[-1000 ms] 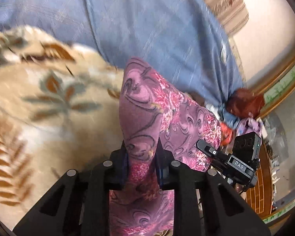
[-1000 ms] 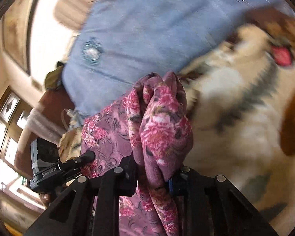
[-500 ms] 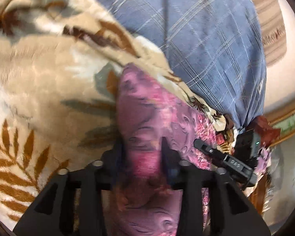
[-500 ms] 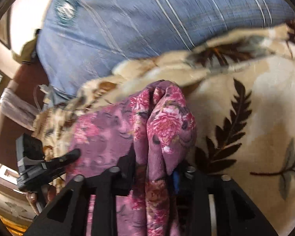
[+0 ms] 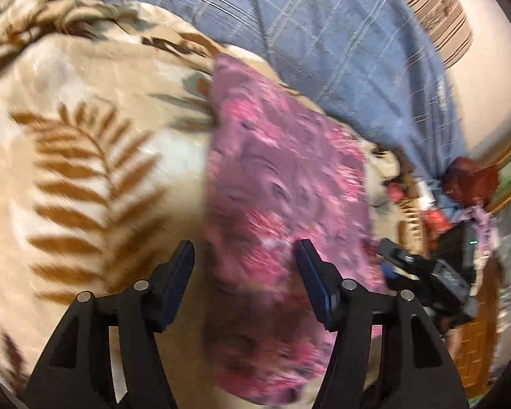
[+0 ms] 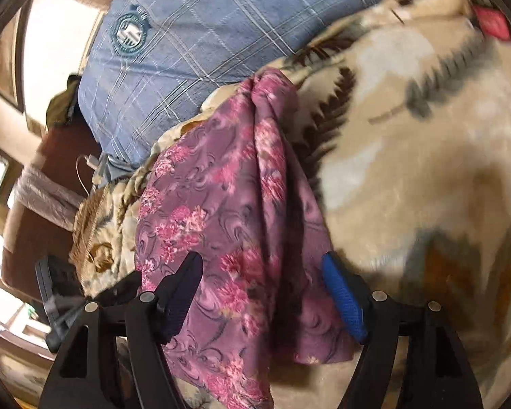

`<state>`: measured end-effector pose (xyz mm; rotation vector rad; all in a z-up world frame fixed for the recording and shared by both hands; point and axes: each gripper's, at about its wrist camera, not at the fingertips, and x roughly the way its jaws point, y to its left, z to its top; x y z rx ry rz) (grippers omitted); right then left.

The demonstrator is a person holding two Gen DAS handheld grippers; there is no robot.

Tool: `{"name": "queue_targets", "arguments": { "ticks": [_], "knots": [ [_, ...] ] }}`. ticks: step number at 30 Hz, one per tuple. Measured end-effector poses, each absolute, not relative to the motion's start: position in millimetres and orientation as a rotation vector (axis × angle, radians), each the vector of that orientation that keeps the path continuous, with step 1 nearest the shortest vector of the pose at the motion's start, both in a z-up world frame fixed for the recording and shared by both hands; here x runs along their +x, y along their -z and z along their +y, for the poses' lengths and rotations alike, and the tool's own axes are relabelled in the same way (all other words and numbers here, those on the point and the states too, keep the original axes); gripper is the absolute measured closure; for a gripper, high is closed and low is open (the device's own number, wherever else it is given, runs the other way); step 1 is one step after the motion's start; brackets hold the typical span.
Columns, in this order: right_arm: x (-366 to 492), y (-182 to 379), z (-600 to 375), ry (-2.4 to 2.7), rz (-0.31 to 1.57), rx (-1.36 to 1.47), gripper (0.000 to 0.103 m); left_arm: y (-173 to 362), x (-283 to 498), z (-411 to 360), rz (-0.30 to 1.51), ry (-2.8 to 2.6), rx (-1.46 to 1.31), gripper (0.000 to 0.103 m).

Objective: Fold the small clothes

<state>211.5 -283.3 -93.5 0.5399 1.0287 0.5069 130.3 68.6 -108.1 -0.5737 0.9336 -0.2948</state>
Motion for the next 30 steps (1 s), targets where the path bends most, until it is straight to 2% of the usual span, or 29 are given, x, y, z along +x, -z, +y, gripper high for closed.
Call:
{"name": "queue_targets", "arguments": {
  "ticks": [5, 8, 10, 11, 12, 13, 14, 16, 18, 20, 22, 23, 25, 26, 27, 28, 29, 30],
  "knots": [
    [204, 95, -288, -0.513, 1.036, 0.549, 0.032, 120, 129, 58, 0.98, 0.358, -0.584, 0.042],
    [198, 98, -290, -0.485, 1.024, 0.536, 0.043, 122, 128, 54, 0.974, 0.361, -0.563, 0.042],
    [198, 97, -289, -0.484, 1.023, 0.513, 0.046, 120, 128, 50, 0.97, 0.36, -0.555, 0.042],
    [198, 97, -288, -0.477, 1.029, 0.488, 0.055, 120, 127, 50, 0.968, 0.358, -0.554, 0.046],
    [199, 98, -286, -0.468, 1.037, 0.464, 0.074, 120, 128, 48, 0.966, 0.361, -0.543, 0.05],
    [199, 100, -287, -0.468, 1.043, 0.473, 0.081, 120, 128, 46, 0.965, 0.363, -0.533, 0.052],
    [199, 101, -288, -0.482, 1.046, 0.505, 0.092, 119, 127, 43, 0.958, 0.369, -0.524, 0.067],
    [194, 93, -289, -0.464, 1.033, 0.494, 0.096, 111, 122, 39, 0.936, 0.371, -0.486, 0.077],
    [181, 73, -288, -0.467, 0.984, 0.476, 0.098, 100, 113, 41, 0.907, 0.384, -0.495, 0.081],
    [169, 66, -289, -0.45, 0.972, 0.482, 0.098, 97, 104, 45, 0.905, 0.383, -0.53, 0.08],
    [167, 79, -288, -0.421, 1.005, 0.471, 0.098, 109, 101, 44, 0.932, 0.355, -0.518, 0.075],
    [170, 93, -287, -0.396, 1.037, 0.458, 0.097, 118, 102, 43, 0.964, 0.332, -0.508, 0.068],
    [169, 107, -290, -0.391, 1.048, 0.487, 0.096, 121, 102, 43, 0.981, 0.328, -0.512, 0.067],
    [164, 102, -293, -0.389, 1.029, 0.507, 0.088, 114, 100, 43, 0.983, 0.331, -0.495, 0.066],
    [159, 94, -295, -0.388, 1.015, 0.508, 0.072, 105, 95, 43, 0.97, 0.339, -0.474, 0.061],
    [154, 86, -297, -0.388, 0.992, 0.505, 0.063, 99, 89, 45, 0.946, 0.348, -0.468, 0.057],
    [144, 77, -299, -0.382, 0.956, 0.505, 0.046, 96, 81, 48, 0.919, 0.348, -0.47, 0.05],
    [134, 71, -300, -0.393, 0.933, 0.503, 0.043, 98, 72, 53, 0.901, 0.333, -0.473, 0.049]
  ]
}}
